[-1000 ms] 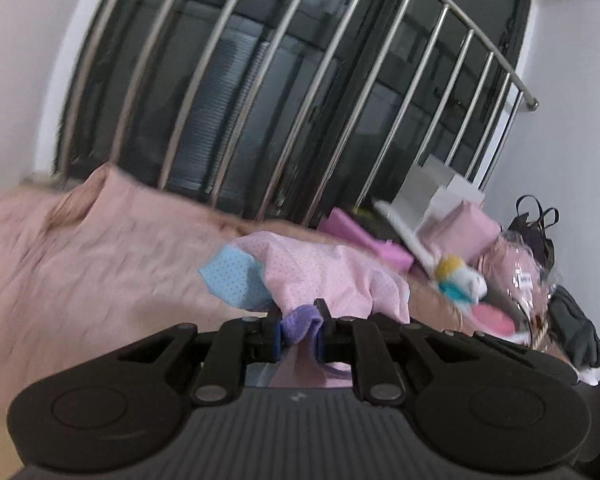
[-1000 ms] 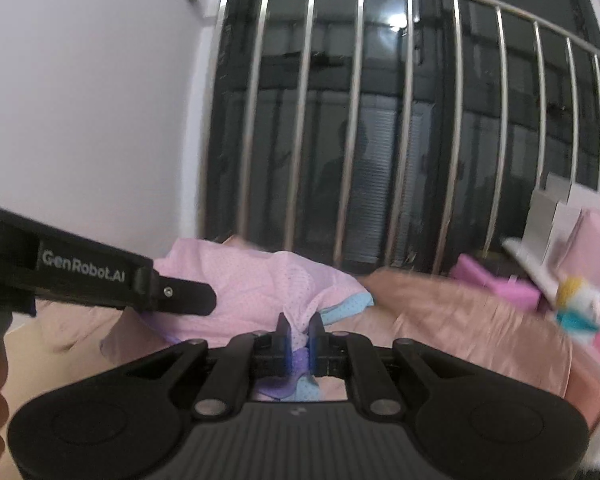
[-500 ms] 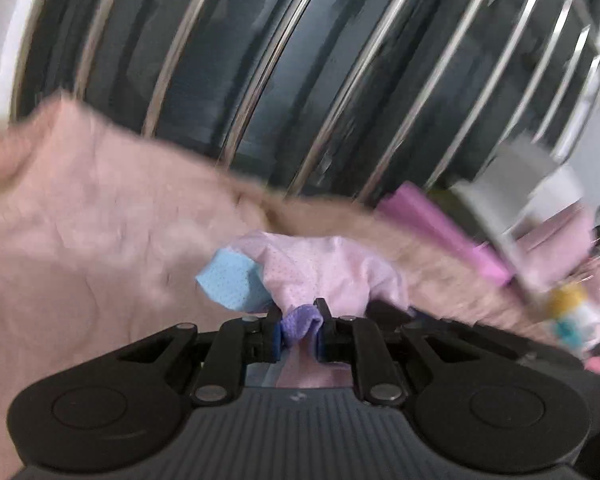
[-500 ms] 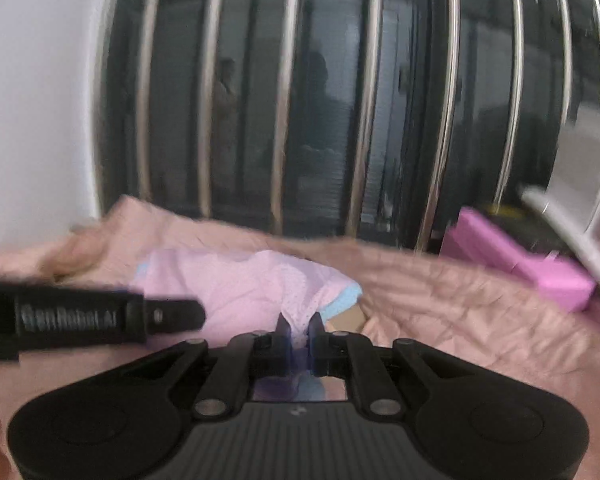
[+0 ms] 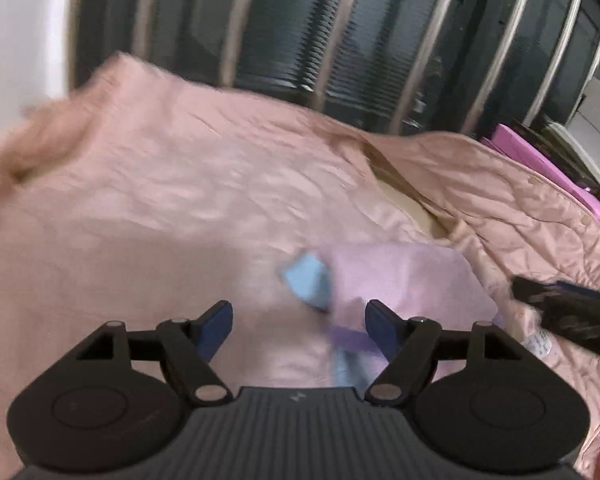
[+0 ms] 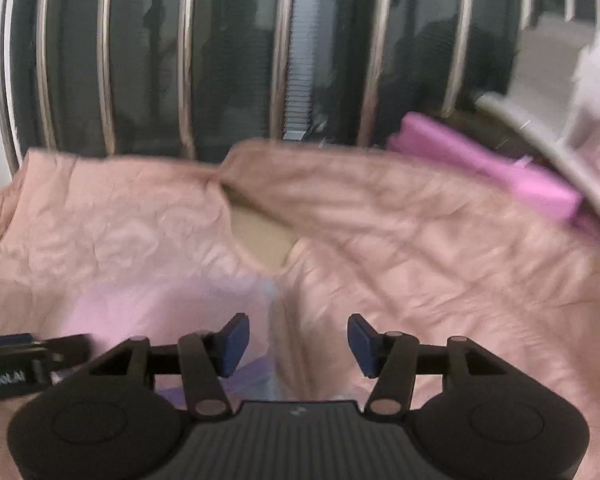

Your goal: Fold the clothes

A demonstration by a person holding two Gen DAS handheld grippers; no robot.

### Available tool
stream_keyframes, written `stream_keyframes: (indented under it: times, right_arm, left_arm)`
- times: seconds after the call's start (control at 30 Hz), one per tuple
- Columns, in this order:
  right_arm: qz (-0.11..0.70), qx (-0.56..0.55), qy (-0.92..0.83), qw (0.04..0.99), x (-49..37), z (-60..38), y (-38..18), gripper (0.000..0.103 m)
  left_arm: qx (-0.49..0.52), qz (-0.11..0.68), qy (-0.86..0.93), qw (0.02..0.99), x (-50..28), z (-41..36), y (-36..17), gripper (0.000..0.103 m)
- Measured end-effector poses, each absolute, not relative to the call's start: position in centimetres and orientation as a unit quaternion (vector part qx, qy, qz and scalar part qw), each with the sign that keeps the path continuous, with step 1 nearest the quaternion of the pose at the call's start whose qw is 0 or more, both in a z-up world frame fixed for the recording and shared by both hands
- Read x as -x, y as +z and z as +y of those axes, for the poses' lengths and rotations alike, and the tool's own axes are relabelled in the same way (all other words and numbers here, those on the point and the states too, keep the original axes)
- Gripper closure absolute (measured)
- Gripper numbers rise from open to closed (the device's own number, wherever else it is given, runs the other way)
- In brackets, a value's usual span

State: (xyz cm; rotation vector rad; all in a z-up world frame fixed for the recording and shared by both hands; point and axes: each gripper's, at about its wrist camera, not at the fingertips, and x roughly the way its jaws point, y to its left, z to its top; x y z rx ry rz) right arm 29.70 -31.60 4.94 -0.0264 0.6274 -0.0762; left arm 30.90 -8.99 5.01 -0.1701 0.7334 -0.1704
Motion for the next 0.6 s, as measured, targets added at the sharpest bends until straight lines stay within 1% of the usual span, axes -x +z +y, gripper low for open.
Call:
stream_keyframes:
  times: [0.17, 0.2, 0.27, 0.3, 0.37, 0.4, 0.5, 0.6]
  right_arm:
    - [0.28, -0.012, -0.008, 0.96, -23.1, -31.2, 9.1, 0.047]
    - [0.277, -0.015, 0.002, 0.961, -21.5, -30.9, 9.6, 0.047]
    - [0.272, -0.017, 0.017, 0.962, -18.6, -30.2, 10.1, 0.046]
    - [0.271, -0.018, 0.021, 0.962, -17.1, -29.9, 10.1, 0.044]
    - [0.274, -0.023, 0.028, 0.961, -13.9, -29.5, 10.1, 0.04]
    - [0.276, -0.026, 0.033, 0.96, -12.3, -29.3, 9.9, 0.036]
    - [0.28, -0.025, 0.045, 0.959, -7.6, -28.7, 8.6, 0.035]
    - [0.28, -0.021, 0.052, 0.958, -2.9, -28.1, 6.8, 0.022]
  left_arm:
    - [0.062, 0.334, -0.083, 0.937, -24.5, -6.9, 9.7, 0.02]
    - [0.054, 0.33, -0.084, 0.939, -23.1, -6.6, 10.3, 0.016]
    - [0.036, 0.319, -0.084, 0.943, -19.8, -6.1, 11.2, 0.005]
    - [0.032, 0.314, -0.084, 0.945, -18.1, -5.7, 11.3, 0.0]
    - [0.028, 0.311, -0.081, 0.947, -14.9, -4.7, 11.2, 0.0]
    - [0.027, 0.315, -0.076, 0.946, -13.4, -4.1, 10.9, 0.0]
    - [0.026, 0.317, -0.044, 0.947, -8.9, -2.8, 9.5, 0.0]
    - [0.032, 0.315, -0.032, 0.948, -4.6, -1.8, 7.8, 0.0]
